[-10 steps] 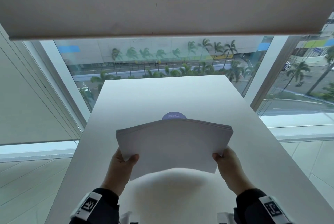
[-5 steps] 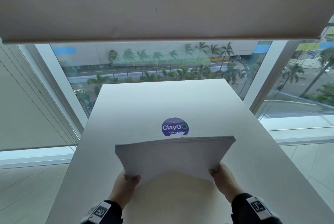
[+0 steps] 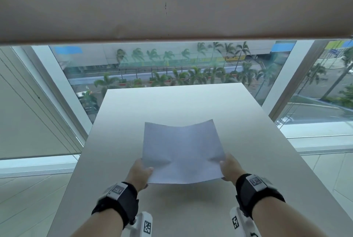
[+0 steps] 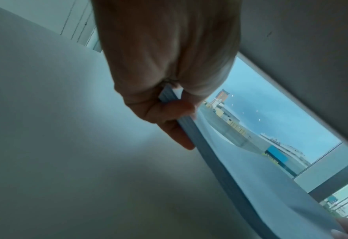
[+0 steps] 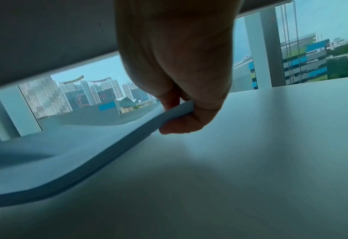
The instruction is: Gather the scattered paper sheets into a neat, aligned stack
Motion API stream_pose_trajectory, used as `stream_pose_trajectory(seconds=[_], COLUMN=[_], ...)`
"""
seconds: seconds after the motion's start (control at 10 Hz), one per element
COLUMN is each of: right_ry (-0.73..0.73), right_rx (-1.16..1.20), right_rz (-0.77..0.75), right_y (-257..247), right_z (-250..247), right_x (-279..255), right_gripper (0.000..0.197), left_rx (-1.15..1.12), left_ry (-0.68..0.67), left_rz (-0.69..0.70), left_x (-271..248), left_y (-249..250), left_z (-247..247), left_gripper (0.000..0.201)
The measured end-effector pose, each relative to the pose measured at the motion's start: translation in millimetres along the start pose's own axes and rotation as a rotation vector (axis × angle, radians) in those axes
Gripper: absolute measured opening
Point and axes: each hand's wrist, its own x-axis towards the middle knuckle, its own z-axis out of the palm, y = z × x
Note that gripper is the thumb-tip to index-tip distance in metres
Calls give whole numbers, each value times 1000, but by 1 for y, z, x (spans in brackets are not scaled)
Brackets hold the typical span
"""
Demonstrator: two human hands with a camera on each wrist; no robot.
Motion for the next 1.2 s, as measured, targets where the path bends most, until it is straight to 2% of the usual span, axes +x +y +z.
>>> stream_pose_trajectory(seconds=[0.1, 0.2, 0.3, 0.4, 0.5, 0.6, 0.7, 0.8, 0.9, 1.1, 1.2], right_ry=[-114, -125, 49, 41, 77, 60, 68, 57, 42, -74, -101], right_rx=[-541, -758, -417, -447, -494, -561, -567, -510, -449, -325, -332], right_rz=[-3, -83, -18, 24, 31, 54, 65, 73, 83, 96, 56], right_y=[-10, -12, -13, -13, -11, -7, -3, 2, 2, 2, 11], right_z=[5, 6, 7, 10, 14, 14, 13, 10, 4, -9, -13], right_x=[8, 22, 31, 33, 34, 35, 38, 39, 39, 31, 23], right_gripper=[20, 23, 19, 31, 34, 38, 34, 18, 15, 48, 50], left_rx=[8, 34, 180, 392, 521, 567, 574, 557, 493, 371, 328], left_ry=[6, 71, 111, 82, 55, 29, 36, 38, 56, 26, 45], left_rz=[-52, -65, -54, -32, -32, -65, -71, -55, -54, -24, -24], left_x=[18, 30, 31, 27, 27, 30, 31, 27, 24, 14, 8], left_y=[1, 1, 2, 1, 4, 7, 8, 8, 2, -7, -15], left_z=[7, 12, 15, 18, 20, 19, 17, 15, 12, 3, -7], left_gripper=[30, 32, 50, 78, 78, 66, 60, 60, 60, 69, 73])
